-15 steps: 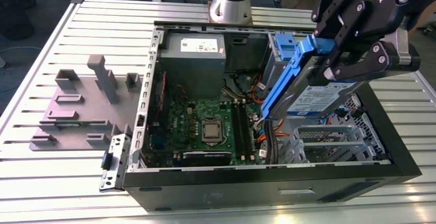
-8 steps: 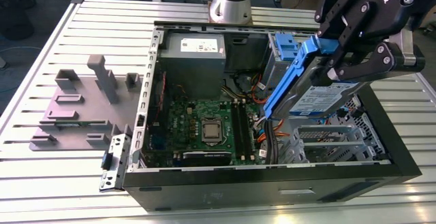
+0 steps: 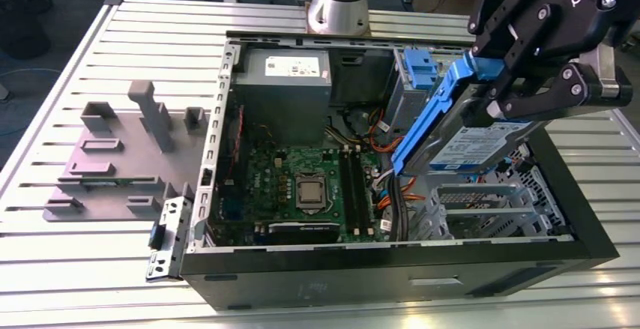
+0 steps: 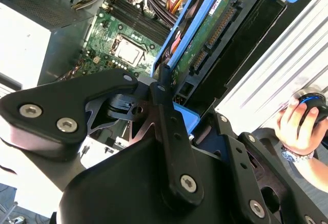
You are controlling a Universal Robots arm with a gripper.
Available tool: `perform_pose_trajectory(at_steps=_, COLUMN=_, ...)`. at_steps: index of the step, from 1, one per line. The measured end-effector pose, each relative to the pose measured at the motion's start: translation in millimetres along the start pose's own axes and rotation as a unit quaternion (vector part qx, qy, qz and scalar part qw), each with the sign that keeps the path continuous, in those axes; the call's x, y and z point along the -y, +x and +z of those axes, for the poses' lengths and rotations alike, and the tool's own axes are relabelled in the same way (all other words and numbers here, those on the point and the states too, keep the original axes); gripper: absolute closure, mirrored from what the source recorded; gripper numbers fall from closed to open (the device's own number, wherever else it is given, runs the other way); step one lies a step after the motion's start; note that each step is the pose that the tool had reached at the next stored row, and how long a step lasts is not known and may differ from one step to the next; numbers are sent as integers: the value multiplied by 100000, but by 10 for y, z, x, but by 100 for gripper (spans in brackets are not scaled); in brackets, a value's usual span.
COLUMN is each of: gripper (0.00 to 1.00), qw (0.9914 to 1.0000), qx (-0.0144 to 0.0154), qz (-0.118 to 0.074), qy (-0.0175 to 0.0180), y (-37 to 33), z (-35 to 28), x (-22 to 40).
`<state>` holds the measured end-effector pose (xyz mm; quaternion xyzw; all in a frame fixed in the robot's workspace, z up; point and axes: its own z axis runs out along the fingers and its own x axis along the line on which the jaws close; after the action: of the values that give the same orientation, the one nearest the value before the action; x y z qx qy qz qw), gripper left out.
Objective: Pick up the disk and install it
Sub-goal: 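Insert the disk into the insertion slot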
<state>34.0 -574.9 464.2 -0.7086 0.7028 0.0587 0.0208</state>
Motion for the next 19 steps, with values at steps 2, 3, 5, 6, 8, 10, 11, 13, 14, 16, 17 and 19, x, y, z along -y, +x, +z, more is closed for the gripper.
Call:
perform_pose_trajectory(at_steps=2, gripper=63, qw=100000, qx=114, qz=-4, qy=6, y=2, z=2, x=4)
perform_pose_trajectory(at_steps=3, gripper=63, qw=100000, qx=301, qz=-16, qy=6, y=2, z=2, x=6)
perform_pose_trajectory(at_steps=5, gripper=63, qw=99996, qx=887, qz=-48, qy=6, y=3, z=-1, x=8)
perform_pose_trajectory(at_steps=6, gripper=63, qw=99992, qx=1265, qz=-71, qy=8, y=4, z=0, x=9)
perform_pose_trajectory(at_steps=8, gripper=63, qw=99984, qx=1766, qz=-97, qy=14, y=8, z=-1, x=11)
perform_pose_trajectory(at_steps=10, gripper=63, qw=99982, qx=1879, qz=-100, qy=11, y=16, z=-1, x=12)
perform_pose_trajectory(at_steps=11, gripper=63, qw=99982, qx=1896, qz=-102, qy=12, y=20, z=-1, x=13)
perform_pose_trajectory(at_steps=13, gripper=63, qw=99982, qx=1904, qz=-104, qy=9, y=31, z=-1, x=14)
perform_pose_trajectory(at_steps=14, gripper=63, qw=99982, qx=1904, qz=-107, qy=7, y=36, z=-1, x=15)
perform_pose_trajectory(at_steps=16, gripper=63, qw=99982, qx=1904, qz=-104, qy=10, y=46, z=-1, x=16)
perform_pose_trajectory(at_steps=17, gripper=63, qw=99982, qx=1908, qz=-105, qy=11, y=51, z=-1, x=17)
perform_pose_trajectory(at_steps=19, gripper=63, qw=99981, qx=1941, qz=-106, qy=12, y=60, z=-1, x=18)
